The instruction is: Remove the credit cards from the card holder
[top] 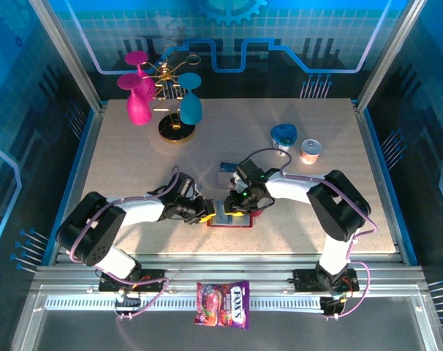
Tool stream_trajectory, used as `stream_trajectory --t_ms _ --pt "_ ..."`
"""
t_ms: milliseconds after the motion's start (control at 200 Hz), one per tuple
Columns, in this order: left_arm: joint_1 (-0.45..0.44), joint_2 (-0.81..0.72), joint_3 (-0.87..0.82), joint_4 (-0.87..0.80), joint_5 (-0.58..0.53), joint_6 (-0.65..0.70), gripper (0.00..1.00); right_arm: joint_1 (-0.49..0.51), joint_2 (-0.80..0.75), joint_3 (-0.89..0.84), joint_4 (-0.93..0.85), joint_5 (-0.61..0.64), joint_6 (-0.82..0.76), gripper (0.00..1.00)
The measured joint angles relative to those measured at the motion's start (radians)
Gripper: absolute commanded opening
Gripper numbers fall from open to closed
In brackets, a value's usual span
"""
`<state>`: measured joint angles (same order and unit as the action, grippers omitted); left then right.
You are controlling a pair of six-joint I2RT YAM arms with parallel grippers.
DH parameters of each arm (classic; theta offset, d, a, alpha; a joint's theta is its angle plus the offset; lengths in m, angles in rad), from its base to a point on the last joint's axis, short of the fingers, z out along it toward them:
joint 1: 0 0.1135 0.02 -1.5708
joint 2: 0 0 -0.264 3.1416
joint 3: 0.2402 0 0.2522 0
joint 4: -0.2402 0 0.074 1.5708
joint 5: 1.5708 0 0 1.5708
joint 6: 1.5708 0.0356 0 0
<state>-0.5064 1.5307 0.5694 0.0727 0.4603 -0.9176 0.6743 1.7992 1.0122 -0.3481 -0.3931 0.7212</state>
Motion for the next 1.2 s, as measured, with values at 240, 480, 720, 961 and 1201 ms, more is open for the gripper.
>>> stream_trajectory --t_ms 240,480,720,961,1201 --pt "0.000 0.000 0.041 -0.016 0.000 0.000 0.23 0.000 -0.040 0.000 0.002 0.000 0.004 0.31" --pt "0.000 0.016 0.097 -0.027 0.000 0.010 0.18 -0.001 -0.053 -0.005 0.012 0.000 0.005 0.30" --pt "0.000 0.061 0.103 -0.053 0.000 0.031 0.15 -0.004 -0.053 -0.034 0.024 -0.003 0.013 0.30" --pt "0.000 0.068 0.103 -0.081 0.000 0.054 0.15 -0.010 -0.053 -0.049 0.039 -0.005 0.019 0.30" --pt "0.000 0.076 0.103 -0.091 0.000 0.057 0.14 -0.014 -0.045 -0.059 0.063 -0.010 0.020 0.30"
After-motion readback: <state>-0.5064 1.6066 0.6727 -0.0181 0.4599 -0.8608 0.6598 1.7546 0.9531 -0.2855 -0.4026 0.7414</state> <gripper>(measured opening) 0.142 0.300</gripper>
